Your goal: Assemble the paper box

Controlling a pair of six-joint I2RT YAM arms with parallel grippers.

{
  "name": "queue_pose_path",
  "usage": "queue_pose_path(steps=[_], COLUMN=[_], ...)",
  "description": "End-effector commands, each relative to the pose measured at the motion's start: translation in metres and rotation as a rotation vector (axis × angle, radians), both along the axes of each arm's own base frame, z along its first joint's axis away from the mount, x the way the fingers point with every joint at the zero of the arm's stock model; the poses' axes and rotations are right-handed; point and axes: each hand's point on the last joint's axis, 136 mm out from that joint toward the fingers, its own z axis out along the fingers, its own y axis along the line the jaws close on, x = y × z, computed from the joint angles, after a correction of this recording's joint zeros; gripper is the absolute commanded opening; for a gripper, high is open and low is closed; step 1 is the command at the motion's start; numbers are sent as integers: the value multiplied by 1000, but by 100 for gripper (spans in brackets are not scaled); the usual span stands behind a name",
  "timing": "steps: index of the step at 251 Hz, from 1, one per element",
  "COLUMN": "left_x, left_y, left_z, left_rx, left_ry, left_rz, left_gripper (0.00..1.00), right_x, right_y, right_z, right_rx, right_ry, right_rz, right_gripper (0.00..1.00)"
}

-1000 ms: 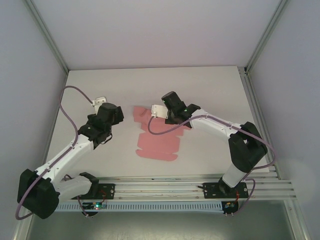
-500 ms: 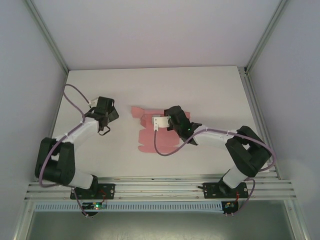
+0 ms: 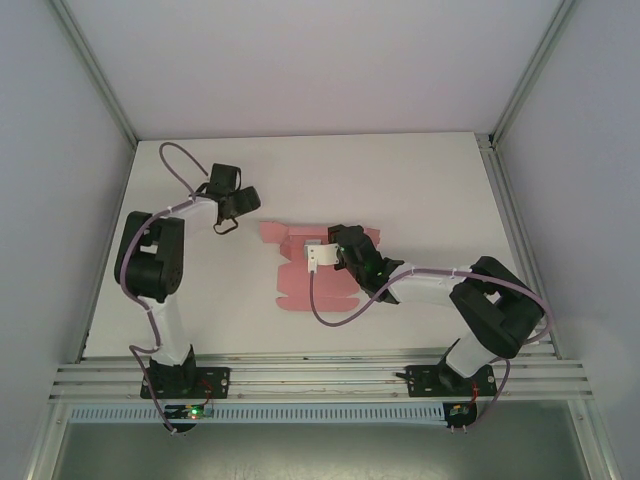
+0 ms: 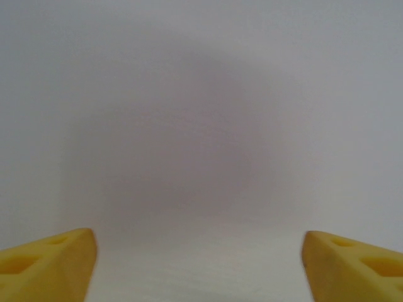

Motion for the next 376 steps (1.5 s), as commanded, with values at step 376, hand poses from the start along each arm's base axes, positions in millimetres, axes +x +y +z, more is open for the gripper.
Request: queue_pose_path(steps=[376], left_x=[-173], left_y=[-161], left_z=[18], left_rx=[-209], left_ry=[-143], left_rz=[-736], left_gripper=[46], right_x=[-16], right_y=[-22], right_z=[-30], right_rx=[-90], right_ry=[100], right_rz=[-75], right_gripper=[0])
